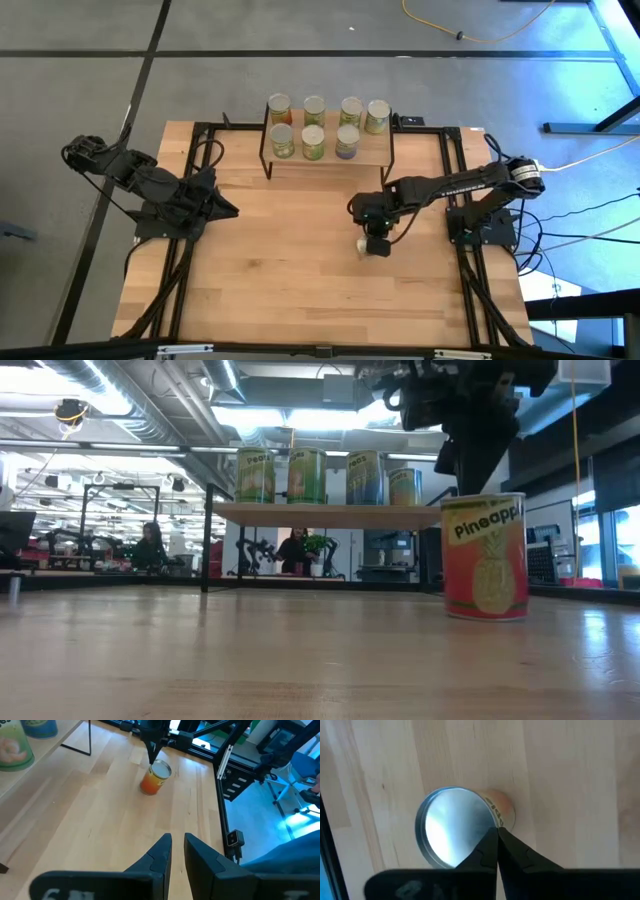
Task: Pick and place cans onto a shelf
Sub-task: Put the canned pineapples on the shelf
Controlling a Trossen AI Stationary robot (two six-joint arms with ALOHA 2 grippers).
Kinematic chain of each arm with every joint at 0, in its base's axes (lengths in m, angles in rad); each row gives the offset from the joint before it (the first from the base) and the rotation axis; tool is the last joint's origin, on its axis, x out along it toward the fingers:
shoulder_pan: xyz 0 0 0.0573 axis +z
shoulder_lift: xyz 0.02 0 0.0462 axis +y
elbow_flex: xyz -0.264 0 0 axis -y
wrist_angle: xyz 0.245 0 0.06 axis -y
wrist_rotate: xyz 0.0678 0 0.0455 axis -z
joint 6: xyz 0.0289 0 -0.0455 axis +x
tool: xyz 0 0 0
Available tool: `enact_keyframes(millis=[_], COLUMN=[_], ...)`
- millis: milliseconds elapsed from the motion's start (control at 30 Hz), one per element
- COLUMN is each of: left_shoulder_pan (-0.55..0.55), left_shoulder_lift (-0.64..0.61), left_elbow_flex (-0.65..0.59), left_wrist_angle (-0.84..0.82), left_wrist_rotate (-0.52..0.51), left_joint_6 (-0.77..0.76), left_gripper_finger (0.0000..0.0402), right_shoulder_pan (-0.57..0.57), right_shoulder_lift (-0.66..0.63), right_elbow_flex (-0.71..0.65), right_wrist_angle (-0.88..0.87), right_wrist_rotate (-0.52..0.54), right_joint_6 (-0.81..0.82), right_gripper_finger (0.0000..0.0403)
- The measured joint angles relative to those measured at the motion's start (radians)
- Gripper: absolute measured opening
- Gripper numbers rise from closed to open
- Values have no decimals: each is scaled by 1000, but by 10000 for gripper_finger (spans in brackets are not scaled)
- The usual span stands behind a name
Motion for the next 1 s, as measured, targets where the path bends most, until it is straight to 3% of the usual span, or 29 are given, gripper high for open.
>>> enact_keyframes(millis=[500,800,1000], left_shoulder_pan=[0,0,0], left_shoulder_lift=[0,12,87], left_elbow_flex=[0,0,0], left_wrist_angle=[0,42,214], left_wrist_rotate=[-8,-9,-10], left_joint_6=[24,32,219], left_gripper_finger=[44,44,43], right_shoulder_pan=[1,1,14], right_shoulder_lift=[-7,-8,-9], right_elbow_flex=[49,331,559], right_wrist_angle=[-39,-190,-314], right_wrist_rotate=[0,0,0], right_joint_6=[21,-47,-168], right_gripper_finger=[63,66,66])
